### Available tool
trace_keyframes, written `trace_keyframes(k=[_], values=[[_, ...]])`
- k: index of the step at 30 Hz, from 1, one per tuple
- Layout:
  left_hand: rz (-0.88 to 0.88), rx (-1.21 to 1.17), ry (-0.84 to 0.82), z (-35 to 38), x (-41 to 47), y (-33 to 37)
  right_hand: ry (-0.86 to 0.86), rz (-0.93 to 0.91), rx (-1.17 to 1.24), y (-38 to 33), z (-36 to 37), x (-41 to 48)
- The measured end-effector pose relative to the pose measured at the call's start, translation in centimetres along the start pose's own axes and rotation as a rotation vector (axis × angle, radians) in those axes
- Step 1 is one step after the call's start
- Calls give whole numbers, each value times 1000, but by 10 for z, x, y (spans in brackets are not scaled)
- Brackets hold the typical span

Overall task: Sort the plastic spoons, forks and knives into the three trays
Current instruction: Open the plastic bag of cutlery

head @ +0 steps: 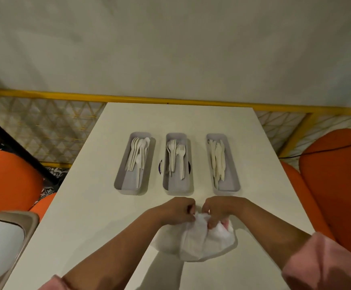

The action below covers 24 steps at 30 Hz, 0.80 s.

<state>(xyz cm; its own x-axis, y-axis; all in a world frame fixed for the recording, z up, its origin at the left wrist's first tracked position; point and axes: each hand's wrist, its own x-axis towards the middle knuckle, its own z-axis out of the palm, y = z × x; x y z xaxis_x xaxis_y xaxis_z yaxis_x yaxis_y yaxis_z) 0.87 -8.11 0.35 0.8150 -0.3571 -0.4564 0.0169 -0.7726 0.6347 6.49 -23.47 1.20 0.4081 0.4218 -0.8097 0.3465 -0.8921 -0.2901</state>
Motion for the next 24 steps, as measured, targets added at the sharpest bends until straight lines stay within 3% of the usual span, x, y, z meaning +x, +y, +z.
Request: trace_keyframes(k=[4, 8, 12, 15, 17, 20, 22, 24], values=[[67, -162, 87, -7, -2, 6, 61, -145, 163, -1, -2, -7], [108, -473, 186, -19, -7, 1, 63, -269, 498, -8, -3, -13], [177, -660, 302, -43, -14, -1, 135, -377, 617, -11, -9, -16], [152, -932, 422, -55, -17, -3, 119, -422, 695, -13, -19, -22], [113, -1010, 417, -54, -18, -9, 133, -429, 718, -16, -25, -27], [22, -914, 179, -37, -20, -16, 184, -455, 800, -18, -29, -30], [14, -612, -7, -23, -20, -17, 205, -489, 883, -19, -31, -30], [14, -446, -18, -13, -19, -12, 223, -559, 1024, -19, -33, -29]])
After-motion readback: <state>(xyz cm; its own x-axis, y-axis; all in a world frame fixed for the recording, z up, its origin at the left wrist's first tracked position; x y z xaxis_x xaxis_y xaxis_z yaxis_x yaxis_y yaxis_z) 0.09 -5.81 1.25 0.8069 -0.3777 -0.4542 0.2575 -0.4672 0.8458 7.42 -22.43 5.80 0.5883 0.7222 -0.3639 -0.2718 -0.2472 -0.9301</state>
